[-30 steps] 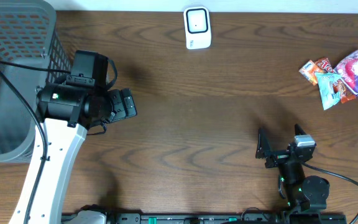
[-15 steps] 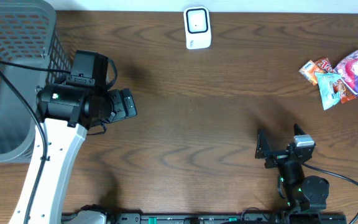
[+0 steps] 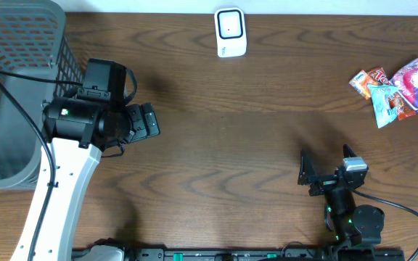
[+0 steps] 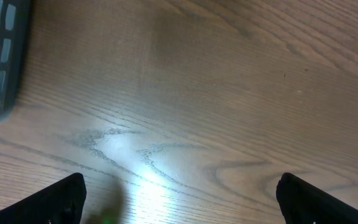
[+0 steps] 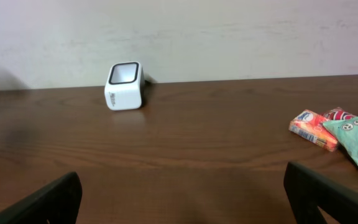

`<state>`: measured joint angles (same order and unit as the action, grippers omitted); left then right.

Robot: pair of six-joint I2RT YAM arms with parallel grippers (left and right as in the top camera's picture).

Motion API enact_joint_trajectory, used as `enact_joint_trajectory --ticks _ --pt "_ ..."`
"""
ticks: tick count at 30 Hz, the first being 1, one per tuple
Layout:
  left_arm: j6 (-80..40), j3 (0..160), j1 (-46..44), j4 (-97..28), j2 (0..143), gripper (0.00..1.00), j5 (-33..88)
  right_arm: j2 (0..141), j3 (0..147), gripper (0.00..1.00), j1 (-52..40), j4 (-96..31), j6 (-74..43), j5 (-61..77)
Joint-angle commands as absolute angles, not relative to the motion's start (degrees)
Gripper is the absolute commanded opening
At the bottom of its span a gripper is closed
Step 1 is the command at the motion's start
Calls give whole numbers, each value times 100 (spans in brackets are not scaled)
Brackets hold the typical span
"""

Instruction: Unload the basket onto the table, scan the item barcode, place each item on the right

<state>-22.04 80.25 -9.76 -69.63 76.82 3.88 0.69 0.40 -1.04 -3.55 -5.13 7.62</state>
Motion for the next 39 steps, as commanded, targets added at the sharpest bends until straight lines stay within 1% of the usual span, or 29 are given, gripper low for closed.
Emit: enact_joint_trajectory --ticks 1,17,19,21,30,33,39 --pt "-2152 8031 -954 -6982 7703 98 294 30 30 99 -154 -375 -419 714" --pt "-2150 8031 -954 -6982 7660 98 292 30 30 99 -154 -375 -419 714" --pt "-1994 8031 -954 -6984 7575 98 -36 30 30 99 -154 -375 -419 714" --pt "-1999 8031 -954 -6982 7432 98 -224 30 30 99 -154 -375 -419 714" --pt "-1966 7760 -954 -7052 6399 98 -237 30 30 99 -154 -375 -419 714" --pt "-1704 7306 -954 -6589 5913 98 -130 30 30 99 -154 -375 -419 714" --pt "-283 5629 -954 -4477 4611 98 1111 30 30 99 -154 -375 -419 714"
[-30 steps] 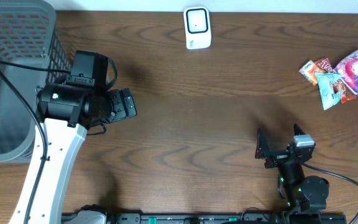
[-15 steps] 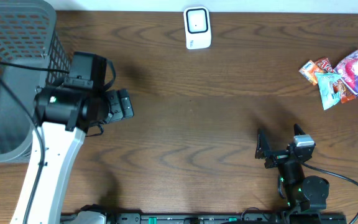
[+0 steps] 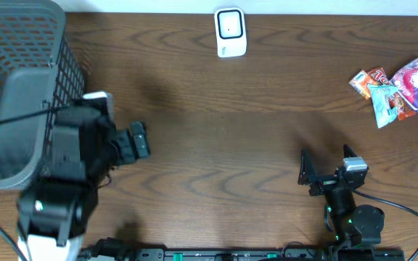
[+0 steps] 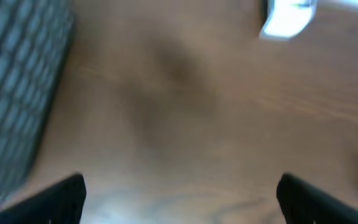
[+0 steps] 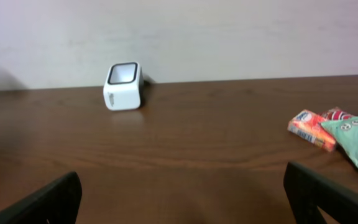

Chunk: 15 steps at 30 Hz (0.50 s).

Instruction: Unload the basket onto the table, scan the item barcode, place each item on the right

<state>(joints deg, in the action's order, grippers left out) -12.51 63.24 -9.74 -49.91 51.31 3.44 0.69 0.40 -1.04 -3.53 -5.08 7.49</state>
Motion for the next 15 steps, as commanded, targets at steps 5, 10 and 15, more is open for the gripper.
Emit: enact_joint_trajectory --ticks 5,10,15 --pt "-67 4213 -954 -3284 3332 98 1415 30 30 99 -154 -375 -419 714" --pt "-64 3514 -954 -3404 2322 98 1341 30 30 99 -154 -375 -419 714" --pt "54 3046 -954 -3380 1667 98 1221 30 30 99 -154 -375 -419 714"
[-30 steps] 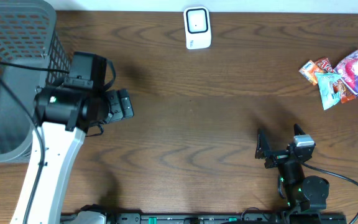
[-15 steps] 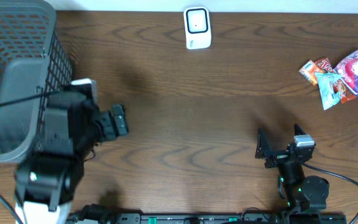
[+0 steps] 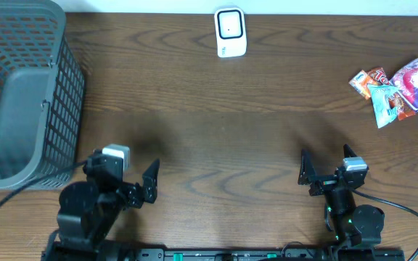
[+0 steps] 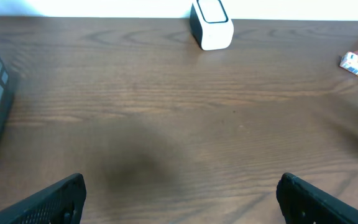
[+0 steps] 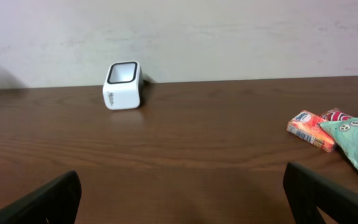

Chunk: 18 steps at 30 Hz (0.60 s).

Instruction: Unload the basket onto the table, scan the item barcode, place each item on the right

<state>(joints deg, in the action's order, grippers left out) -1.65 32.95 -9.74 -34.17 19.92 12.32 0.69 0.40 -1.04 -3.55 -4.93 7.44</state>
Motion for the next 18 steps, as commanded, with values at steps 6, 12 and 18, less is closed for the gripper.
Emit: enact_joint_trajectory --ticks 6,12,18 --pt "60 2209 -797 -2403 1066 98 1288 30 30 99 -154 -375 -419 714" --pt "16 1494 -443 -1267 425 98 1306 30 30 99 -154 -375 -419 714" --pt "10 880 -141 -89 10 98 1304 30 30 99 -154 -375 -419 714"
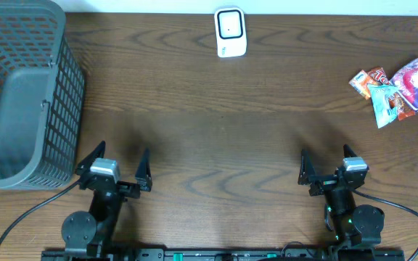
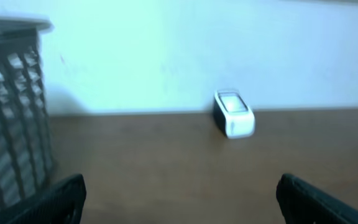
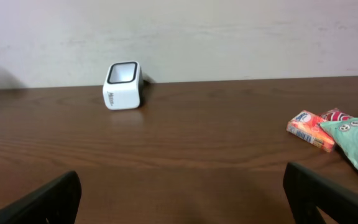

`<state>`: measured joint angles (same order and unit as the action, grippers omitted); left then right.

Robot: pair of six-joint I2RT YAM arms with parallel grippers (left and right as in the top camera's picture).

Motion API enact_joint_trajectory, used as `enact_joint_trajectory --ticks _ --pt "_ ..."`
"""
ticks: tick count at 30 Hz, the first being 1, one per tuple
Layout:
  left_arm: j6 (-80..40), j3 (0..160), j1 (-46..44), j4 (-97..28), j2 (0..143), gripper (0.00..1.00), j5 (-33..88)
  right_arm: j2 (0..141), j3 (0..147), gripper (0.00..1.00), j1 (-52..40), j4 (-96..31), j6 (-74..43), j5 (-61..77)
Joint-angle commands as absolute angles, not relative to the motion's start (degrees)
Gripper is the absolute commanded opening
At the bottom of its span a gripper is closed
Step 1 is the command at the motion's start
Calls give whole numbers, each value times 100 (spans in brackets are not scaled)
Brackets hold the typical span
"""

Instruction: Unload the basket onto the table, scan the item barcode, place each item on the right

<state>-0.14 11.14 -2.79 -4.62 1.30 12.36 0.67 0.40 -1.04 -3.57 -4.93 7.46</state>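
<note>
A white barcode scanner (image 1: 231, 32) stands at the table's far edge, also in the left wrist view (image 2: 233, 113) and the right wrist view (image 3: 123, 85). Several snack packets (image 1: 398, 87) lie at the far right; an orange packet (image 3: 311, 130) and a pale green one (image 3: 356, 143) show in the right wrist view. My left gripper (image 1: 115, 165) rests low at the near left, open and empty. My right gripper (image 1: 326, 167) rests at the near right, open and empty.
A grey mesh basket (image 1: 17, 87) fills the far left corner; its wall (image 2: 14, 112) shows in the left wrist view. A pale wall rises behind the wooden table (image 1: 216, 123).
My left arm has drawn back to the near edge and its camera has tilted up to face the back wall. The right arm, scanner and packets have not moved.
My left arm was raised beside the basket, its open gripper facing down at the table. It then stood lower and nearer each moment, and now rests folded at the near left. The right arm stayed parked throughout.
</note>
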Motion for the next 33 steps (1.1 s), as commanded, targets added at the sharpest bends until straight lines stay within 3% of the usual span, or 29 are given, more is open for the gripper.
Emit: enact_joint_trajectory --ticks 1,8,23,33 --pt "-16 805 -104 78 10 98 1304 30 30 99 -154 -375 -419 714" --pt "-178 390 25 862 10 98 1282 30 30 99 -154 -375 -419 714" --pt "-840 23 25 1037 8 98 961 30 30 99 -154 -375 -419 714" --pt "215 23 25 121 8 98 1520 30 30 99 -154 -375 -419 714"
